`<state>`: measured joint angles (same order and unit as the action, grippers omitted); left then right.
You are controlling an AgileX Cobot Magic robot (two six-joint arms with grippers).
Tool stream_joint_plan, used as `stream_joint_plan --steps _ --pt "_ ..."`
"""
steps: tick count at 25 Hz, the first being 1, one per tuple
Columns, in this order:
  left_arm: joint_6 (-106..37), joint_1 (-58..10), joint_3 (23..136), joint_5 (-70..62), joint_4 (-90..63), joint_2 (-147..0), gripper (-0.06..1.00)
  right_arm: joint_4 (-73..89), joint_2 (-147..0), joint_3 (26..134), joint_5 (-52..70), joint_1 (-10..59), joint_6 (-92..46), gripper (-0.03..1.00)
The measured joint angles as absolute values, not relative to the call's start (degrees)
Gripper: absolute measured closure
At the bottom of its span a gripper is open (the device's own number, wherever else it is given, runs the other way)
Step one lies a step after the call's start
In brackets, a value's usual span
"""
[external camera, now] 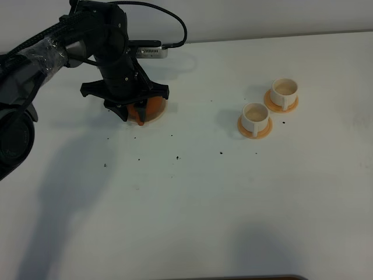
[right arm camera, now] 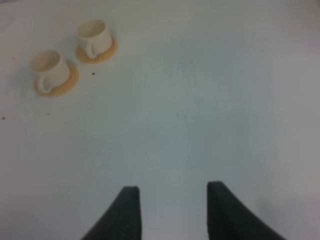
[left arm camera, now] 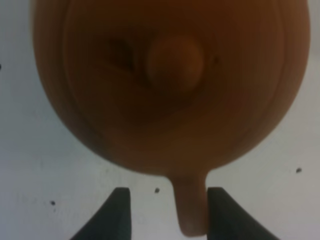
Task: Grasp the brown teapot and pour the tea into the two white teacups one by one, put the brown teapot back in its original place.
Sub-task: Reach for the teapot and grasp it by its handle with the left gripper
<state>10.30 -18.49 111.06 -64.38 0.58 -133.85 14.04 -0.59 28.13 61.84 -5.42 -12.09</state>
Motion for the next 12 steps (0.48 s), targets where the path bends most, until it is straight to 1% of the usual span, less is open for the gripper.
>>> stream_joint_plan --steps 12 --pt "10.7 -18.0 111.1 -63.2 0.0 -133.8 0.59 14.0 -0.6 28.1 61.8 -5.4 -12.1 0.66"
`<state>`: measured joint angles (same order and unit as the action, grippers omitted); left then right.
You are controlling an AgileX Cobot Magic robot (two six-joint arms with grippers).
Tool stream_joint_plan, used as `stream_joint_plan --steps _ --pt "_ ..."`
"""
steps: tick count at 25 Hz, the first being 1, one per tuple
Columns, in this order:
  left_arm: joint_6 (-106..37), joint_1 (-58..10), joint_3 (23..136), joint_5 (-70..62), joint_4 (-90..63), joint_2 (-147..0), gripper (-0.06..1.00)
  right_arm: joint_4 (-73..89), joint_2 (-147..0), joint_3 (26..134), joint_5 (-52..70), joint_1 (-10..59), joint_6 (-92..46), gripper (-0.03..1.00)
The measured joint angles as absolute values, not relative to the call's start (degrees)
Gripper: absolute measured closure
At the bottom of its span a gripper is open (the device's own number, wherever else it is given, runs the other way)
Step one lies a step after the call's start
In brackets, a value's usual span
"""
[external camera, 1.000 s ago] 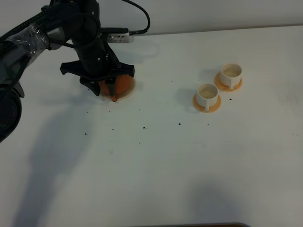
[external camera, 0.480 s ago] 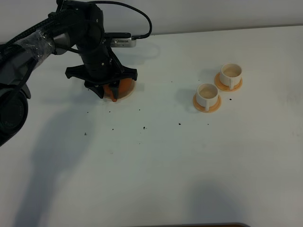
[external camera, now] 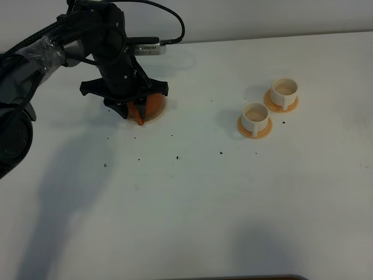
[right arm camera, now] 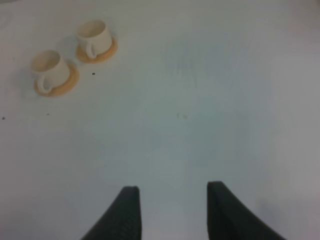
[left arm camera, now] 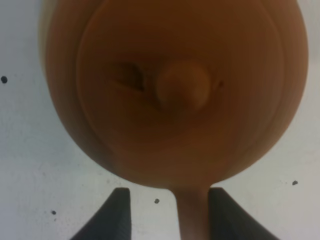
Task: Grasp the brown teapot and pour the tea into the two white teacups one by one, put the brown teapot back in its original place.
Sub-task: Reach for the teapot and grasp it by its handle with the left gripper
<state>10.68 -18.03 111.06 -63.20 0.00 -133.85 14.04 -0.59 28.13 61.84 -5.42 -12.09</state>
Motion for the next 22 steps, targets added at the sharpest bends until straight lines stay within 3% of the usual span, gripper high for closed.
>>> stream_joint_plan --steps 22 --pt "10.4 -18.0 115.4 -66.0 -0.7 -135.6 0.59 14.0 -0.6 28.1 61.8 -5.4 -12.1 0.66"
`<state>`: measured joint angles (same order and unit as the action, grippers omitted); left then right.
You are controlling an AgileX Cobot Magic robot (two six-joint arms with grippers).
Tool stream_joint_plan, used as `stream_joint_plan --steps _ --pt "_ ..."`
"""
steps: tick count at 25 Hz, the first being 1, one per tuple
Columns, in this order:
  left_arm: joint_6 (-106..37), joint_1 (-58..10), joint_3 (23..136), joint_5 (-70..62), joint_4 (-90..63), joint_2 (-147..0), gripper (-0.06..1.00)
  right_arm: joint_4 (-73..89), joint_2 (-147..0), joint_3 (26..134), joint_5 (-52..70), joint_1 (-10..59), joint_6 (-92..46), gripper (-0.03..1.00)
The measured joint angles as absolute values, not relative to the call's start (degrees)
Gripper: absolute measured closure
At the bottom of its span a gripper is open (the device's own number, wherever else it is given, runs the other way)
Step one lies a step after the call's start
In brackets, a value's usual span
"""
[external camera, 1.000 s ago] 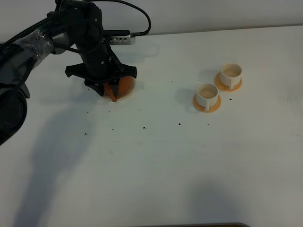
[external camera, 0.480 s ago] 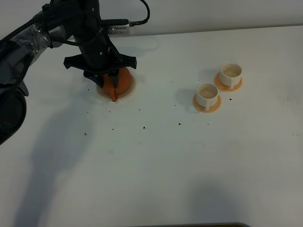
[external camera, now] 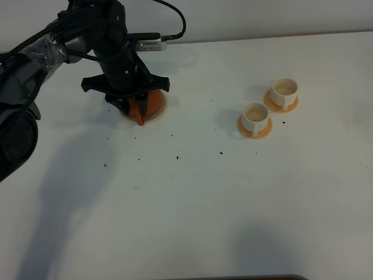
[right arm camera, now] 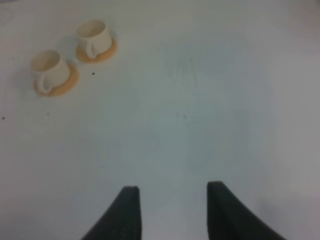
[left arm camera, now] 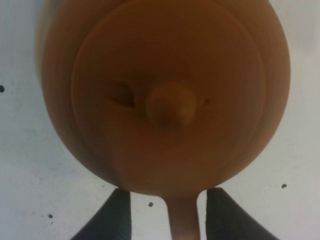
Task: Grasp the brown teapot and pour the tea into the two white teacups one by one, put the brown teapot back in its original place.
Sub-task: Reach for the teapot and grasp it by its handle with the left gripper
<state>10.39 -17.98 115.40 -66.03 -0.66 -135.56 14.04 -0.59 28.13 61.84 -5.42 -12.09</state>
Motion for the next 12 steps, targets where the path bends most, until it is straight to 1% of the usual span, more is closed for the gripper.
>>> stream_joint_plan --steps 8,12 --pt "10.3 -18.0 115.4 -65.8 -0.7 -135.6 0.60 14.0 -0.6 28.1 61.8 -5.4 -12.1 0.66" --pt "10.3 -18.0 115.4 -66.0 -0.7 -135.6 0.65 14.0 -0.6 28.1 61.8 -5.4 -12.1 0.66"
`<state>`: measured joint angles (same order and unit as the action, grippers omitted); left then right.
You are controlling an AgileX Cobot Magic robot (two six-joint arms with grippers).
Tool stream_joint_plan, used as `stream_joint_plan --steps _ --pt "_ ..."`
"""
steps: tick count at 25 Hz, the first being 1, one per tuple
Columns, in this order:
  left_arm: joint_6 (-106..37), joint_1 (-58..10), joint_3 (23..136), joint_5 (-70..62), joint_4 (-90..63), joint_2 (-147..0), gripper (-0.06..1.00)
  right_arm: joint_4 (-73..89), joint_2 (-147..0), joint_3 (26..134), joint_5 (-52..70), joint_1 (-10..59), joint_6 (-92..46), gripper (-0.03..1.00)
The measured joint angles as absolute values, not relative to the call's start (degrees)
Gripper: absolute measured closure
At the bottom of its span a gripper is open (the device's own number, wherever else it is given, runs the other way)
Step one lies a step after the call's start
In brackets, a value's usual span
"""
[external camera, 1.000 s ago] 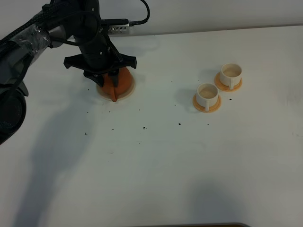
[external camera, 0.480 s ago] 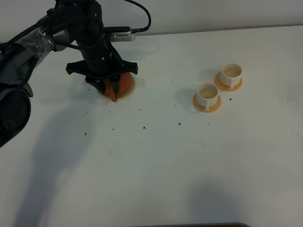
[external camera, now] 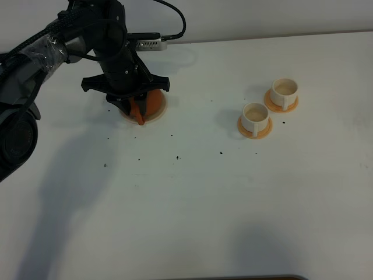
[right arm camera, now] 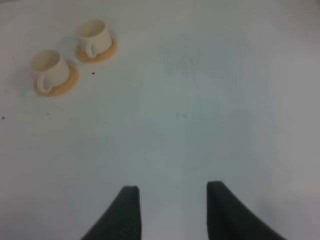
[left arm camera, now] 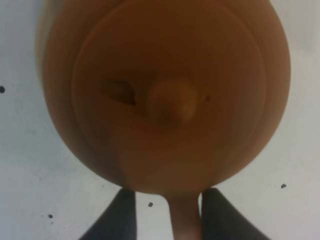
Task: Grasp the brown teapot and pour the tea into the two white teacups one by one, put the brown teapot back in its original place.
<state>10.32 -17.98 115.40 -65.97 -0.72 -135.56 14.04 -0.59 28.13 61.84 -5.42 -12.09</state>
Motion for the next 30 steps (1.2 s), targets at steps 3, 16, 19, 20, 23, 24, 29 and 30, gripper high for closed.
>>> stream_joint_plan --steps 3,16,19,20,23,24,29,30 --pt "10.3 -18.0 115.4 -66.0 -0.8 -135.6 0.73 14.0 -0.6 28.1 61.8 -5.4 -12.1 0.66" --pt "8.7 -18.0 116.3 -66.7 -0.8 -135.6 0.84 14.0 -0.6 28.1 61.8 -5.4 -12.1 0.66" --pt "7.0 -17.9 118.9 -68.1 -0.7 -135.9 0.84 14.0 -0.6 28.1 61.8 -5.4 -12.1 0.66" --pt "6.6 -17.9 119.8 -68.1 -0.7 -135.9 0.84 14.0 -0.6 28.1 61.8 -5.4 -12.1 0.66" --pt "5.5 -17.9 122.6 -68.1 -0.6 -135.9 0.84 14.0 -0.6 28.1 61.8 -5.4 -12.1 0.66" --pt "5.4 -17.9 123.1 -68.1 -0.5 -135.9 0.84 14.0 -0.6 28.1 61.8 -5.4 -12.1 0.66" --pt "0.3 -17.9 125.4 -68.2 -0.9 -136.1 0.84 14.0 -0.6 28.1 61.8 -5.4 -12.1 0.66" --pt "-1.8 -18.0 125.9 -68.2 -1.3 -136.1 0.84 14.0 -0.6 28.1 61.8 -5.4 -12.1 0.66"
